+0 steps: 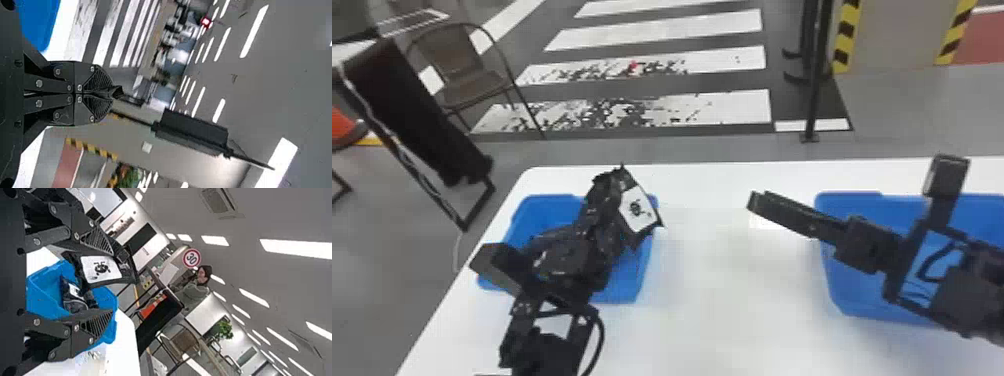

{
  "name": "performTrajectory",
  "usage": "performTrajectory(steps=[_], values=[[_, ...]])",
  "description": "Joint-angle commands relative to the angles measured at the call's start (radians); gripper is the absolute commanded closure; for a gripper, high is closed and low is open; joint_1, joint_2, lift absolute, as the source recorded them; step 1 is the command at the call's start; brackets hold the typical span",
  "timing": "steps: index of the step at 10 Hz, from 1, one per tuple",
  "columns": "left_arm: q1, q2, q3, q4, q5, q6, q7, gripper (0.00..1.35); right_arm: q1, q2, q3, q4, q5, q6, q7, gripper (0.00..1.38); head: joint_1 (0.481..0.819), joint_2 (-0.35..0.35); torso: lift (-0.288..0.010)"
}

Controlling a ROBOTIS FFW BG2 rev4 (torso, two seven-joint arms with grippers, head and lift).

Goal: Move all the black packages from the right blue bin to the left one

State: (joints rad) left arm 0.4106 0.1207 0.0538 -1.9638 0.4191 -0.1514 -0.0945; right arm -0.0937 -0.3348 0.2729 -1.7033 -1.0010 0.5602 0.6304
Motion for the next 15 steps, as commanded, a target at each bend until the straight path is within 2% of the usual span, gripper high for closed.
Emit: performTrajectory(steps=[1,2,3,5,6,7,8,9,10,11,12,13,15], values=[[-0.047,-0.013,0.156,0.117,-0.182,-0.067,0.03,1.21,0.04,0.0,-0.054,-0.026,0.01,-0.001,0.0,0.16,0.695,0.278,-0.154],[-0.072,-0.021,0.231,0.178,-0.256,-0.062,0.038,1.21,0.064,0.002,-0.081,-0.048,0.018,-0.001,0.0,0.17,0.695,0.329,-0.154],[-0.079,-0.023,0.247,0.218,-0.242,-0.062,0.045,1.21,0.086,0.002,-0.103,-0.065,0.026,-0.001,0.0,0.17,0.695,0.35,-0.154],[-0.079,-0.029,0.227,0.227,-0.222,-0.079,0.059,1.21,0.116,0.002,-0.133,-0.077,0.032,-0.001,0.0,0.17,0.695,0.35,-0.154],[-0.079,-0.026,0.207,0.232,-0.172,-0.079,0.061,1.14,0.121,0.002,-0.135,-0.08,0.036,0.002,0.0,0.17,0.695,0.35,-0.154],[-0.074,-0.019,0.152,0.237,-0.022,-0.084,0.059,0.59,0.135,0.003,-0.155,-0.099,0.084,0.002,0.0,0.17,0.695,0.35,-0.154],[-0.072,-0.019,0.11,0.237,0.083,-0.138,0.05,0.1,0.175,0.014,-0.221,-0.168,0.207,-0.003,-0.006,0.17,0.695,0.35,-0.154],[-0.065,-0.01,0.038,0.205,0.187,-0.205,0.038,0.07,0.231,0.026,-0.289,-0.249,0.293,-0.013,-0.023,0.17,0.695,0.35,-0.154],[-0.035,-0.009,0.008,0.117,0.169,-0.207,0.042,0.17,0.283,0.042,-0.337,-0.31,0.345,-0.033,-0.032,0.17,0.695,0.298,-0.154],[0.002,-0.012,-0.004,0.043,0.075,-0.236,0.059,0.22,0.342,0.062,-0.385,-0.394,0.439,-0.033,-0.052,0.17,0.695,0.25,-0.154],[0.036,-0.018,-0.008,-0.001,-0.06,-0.271,0.078,0.23,0.391,0.079,-0.413,-0.458,0.512,-0.045,-0.069,0.17,0.695,0.229,-0.154],[0.066,-0.021,-0.032,-0.006,-0.13,-0.271,0.084,0.23,0.447,0.103,-0.444,-0.517,0.586,-0.06,-0.089,0.17,0.695,0.191,-0.154],[0.132,-0.038,-0.084,-0.006,-0.19,-0.256,0.091,0.23,0.57,0.157,-0.502,-0.603,0.722,-0.128,-0.133,0.17,0.695,0.107,-0.154]])
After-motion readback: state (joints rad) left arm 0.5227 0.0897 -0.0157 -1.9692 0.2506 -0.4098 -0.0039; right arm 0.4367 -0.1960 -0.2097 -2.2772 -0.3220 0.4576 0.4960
